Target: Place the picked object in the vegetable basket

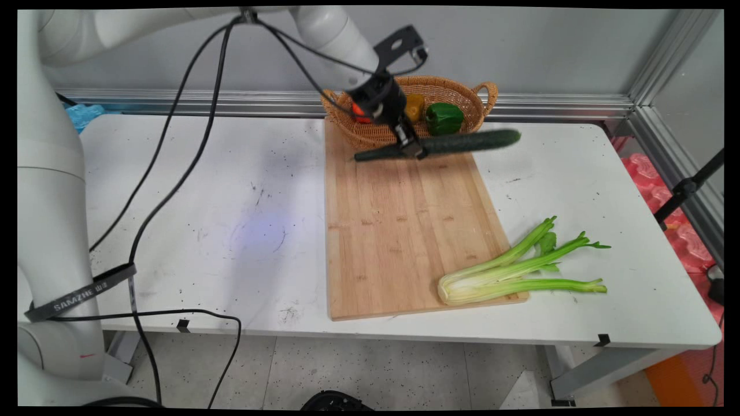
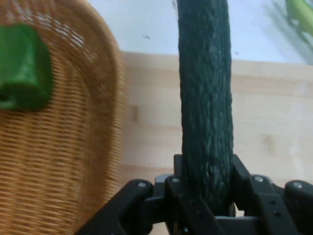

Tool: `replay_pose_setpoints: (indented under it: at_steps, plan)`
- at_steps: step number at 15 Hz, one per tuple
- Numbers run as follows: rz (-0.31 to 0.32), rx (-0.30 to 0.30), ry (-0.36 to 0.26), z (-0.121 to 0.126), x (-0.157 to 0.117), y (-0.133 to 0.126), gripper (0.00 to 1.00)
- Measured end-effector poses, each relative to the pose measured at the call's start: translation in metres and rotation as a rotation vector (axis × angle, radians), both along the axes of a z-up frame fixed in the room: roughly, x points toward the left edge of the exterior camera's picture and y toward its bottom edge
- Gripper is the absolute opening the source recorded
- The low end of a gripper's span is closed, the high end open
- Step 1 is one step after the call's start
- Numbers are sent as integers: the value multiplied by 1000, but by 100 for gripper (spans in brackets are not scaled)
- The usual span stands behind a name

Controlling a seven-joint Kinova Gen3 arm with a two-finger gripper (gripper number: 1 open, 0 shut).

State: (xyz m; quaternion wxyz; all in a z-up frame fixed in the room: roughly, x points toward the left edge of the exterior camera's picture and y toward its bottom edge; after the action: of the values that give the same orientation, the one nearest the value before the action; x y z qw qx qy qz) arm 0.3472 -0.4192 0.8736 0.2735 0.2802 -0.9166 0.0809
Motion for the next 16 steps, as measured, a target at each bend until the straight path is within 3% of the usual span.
replay_pose_setpoints:
  at_steps: [6,11,16]
  plan:
    - [30,-89,-28,17,27,-48,0]
    - [41,-117,-54,2,53,-72,0]
    - [11,-123,-49,-14,64,-87,0]
